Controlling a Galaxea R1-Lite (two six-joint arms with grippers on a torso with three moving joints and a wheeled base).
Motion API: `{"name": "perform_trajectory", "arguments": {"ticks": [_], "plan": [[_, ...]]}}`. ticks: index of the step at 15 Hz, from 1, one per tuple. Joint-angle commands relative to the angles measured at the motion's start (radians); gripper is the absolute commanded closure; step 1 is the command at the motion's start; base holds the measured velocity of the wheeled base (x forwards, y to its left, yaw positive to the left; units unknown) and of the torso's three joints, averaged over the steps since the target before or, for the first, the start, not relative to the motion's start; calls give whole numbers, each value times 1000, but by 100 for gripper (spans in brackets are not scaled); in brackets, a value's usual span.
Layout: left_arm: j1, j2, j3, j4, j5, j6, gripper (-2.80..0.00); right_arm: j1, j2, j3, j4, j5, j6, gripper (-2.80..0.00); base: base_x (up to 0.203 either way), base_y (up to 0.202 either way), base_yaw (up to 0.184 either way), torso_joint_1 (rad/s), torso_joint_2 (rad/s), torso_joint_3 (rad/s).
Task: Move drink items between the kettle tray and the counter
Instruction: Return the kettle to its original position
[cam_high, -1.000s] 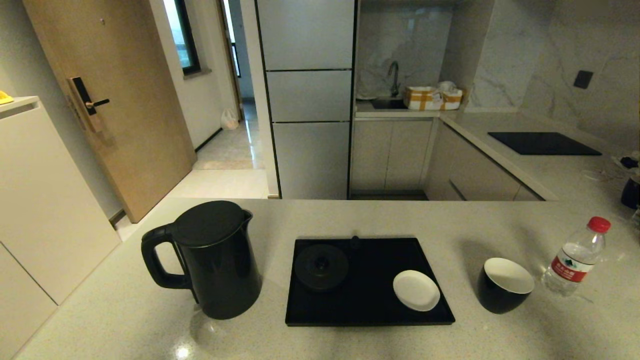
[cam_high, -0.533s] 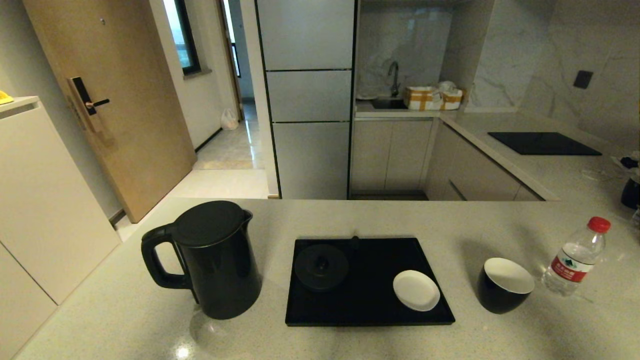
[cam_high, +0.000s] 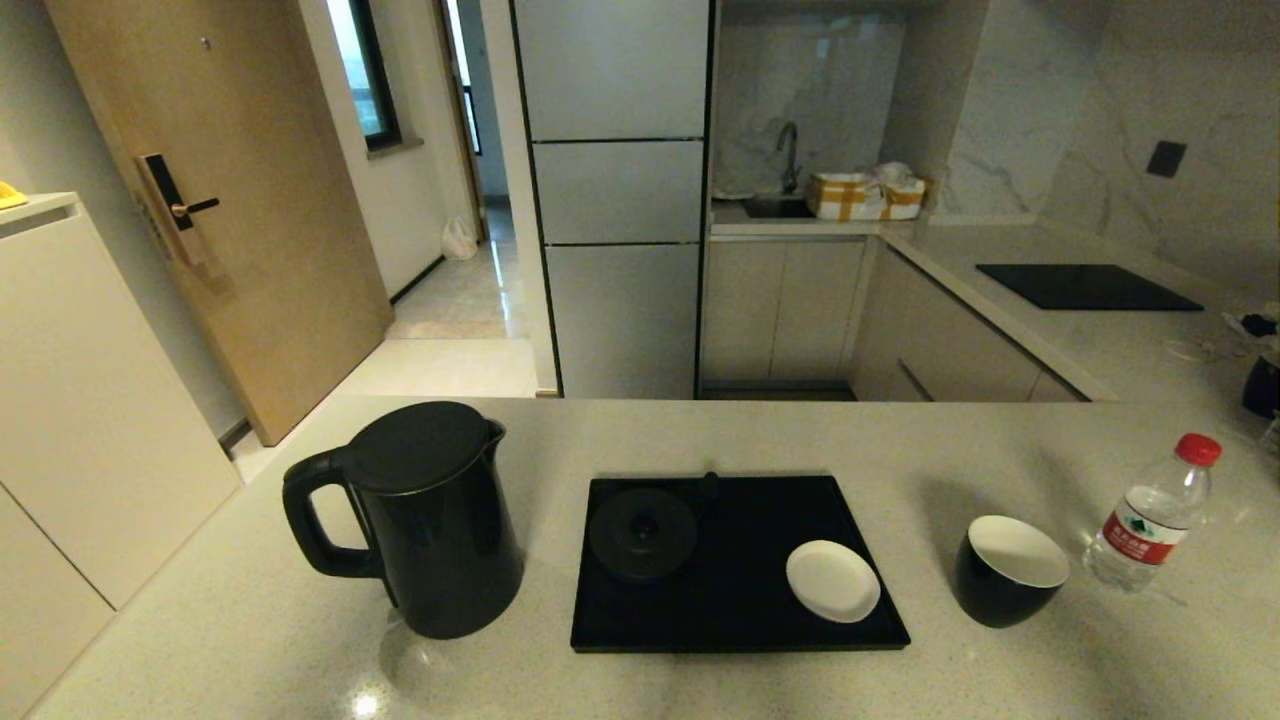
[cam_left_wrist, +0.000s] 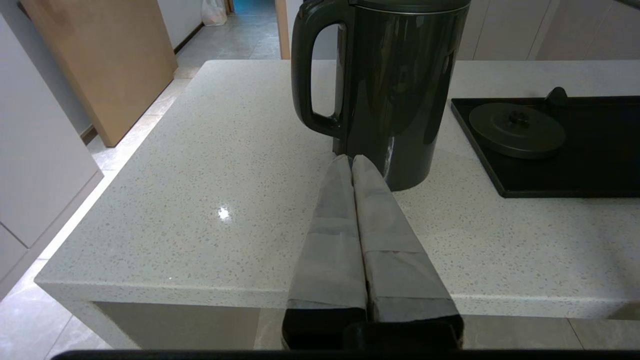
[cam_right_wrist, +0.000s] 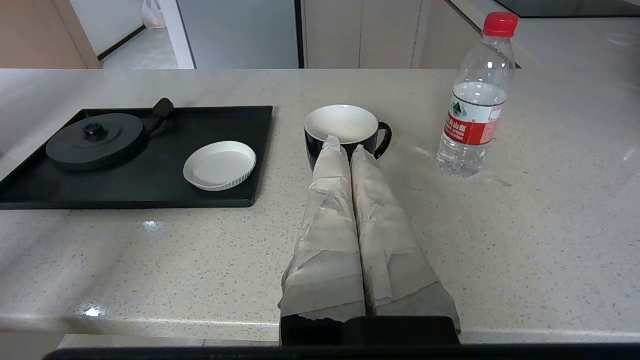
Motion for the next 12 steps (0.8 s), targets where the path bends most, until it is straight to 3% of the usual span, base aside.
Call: {"name": "perform_trajectory", "arguments": {"ticks": [1,12], "plan": [[0,0,0,1,0,0,0,0,0,0,0,0,-1,0,0,0,0,0,0,0],[0,0,0,0,0,0,0,0,0,0,0,0,-1,0,0,0,0,0,0,0]]}}
